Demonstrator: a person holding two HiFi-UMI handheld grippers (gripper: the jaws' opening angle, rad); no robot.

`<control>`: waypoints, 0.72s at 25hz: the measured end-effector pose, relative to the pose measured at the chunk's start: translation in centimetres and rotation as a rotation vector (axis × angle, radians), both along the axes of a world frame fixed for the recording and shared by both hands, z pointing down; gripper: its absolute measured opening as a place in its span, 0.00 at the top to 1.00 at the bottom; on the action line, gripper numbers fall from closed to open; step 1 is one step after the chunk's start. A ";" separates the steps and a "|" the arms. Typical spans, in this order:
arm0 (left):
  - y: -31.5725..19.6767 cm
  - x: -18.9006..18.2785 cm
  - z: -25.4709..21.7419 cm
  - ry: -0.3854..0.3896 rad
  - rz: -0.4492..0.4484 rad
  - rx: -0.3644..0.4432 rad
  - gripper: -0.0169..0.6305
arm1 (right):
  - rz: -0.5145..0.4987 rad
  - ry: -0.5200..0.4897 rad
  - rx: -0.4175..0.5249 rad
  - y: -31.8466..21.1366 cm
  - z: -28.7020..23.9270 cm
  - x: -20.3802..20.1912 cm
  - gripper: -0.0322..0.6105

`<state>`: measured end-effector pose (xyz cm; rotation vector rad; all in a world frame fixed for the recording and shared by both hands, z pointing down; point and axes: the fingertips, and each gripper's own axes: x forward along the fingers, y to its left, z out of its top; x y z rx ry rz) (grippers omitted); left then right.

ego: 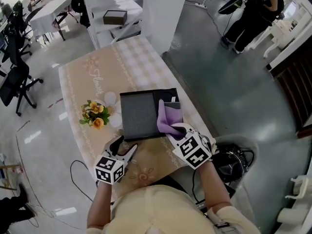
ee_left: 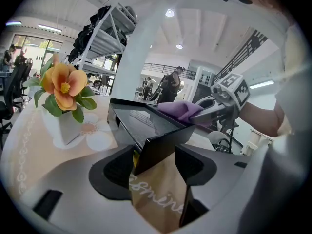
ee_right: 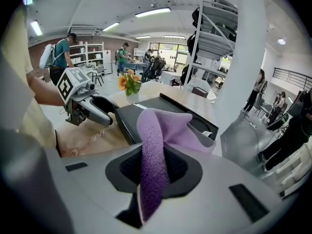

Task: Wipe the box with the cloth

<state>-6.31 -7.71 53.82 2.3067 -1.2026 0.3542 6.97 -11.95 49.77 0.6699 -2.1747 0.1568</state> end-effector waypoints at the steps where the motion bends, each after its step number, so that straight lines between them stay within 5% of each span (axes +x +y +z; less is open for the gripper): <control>1: 0.0 0.0 0.0 0.001 0.000 0.001 0.54 | -0.003 -0.001 -0.005 0.3 0.0 0.0 0.83; 11: -0.1 0.0 0.1 0.010 -0.015 0.005 0.54 | -0.058 0.004 -0.071 2.1 -0.9 0.1 0.83; 18: 0.0 0.1 0.1 0.005 -0.023 0.009 0.54 | 0.044 -0.076 0.090 -1.9 -4.9 1.1 0.83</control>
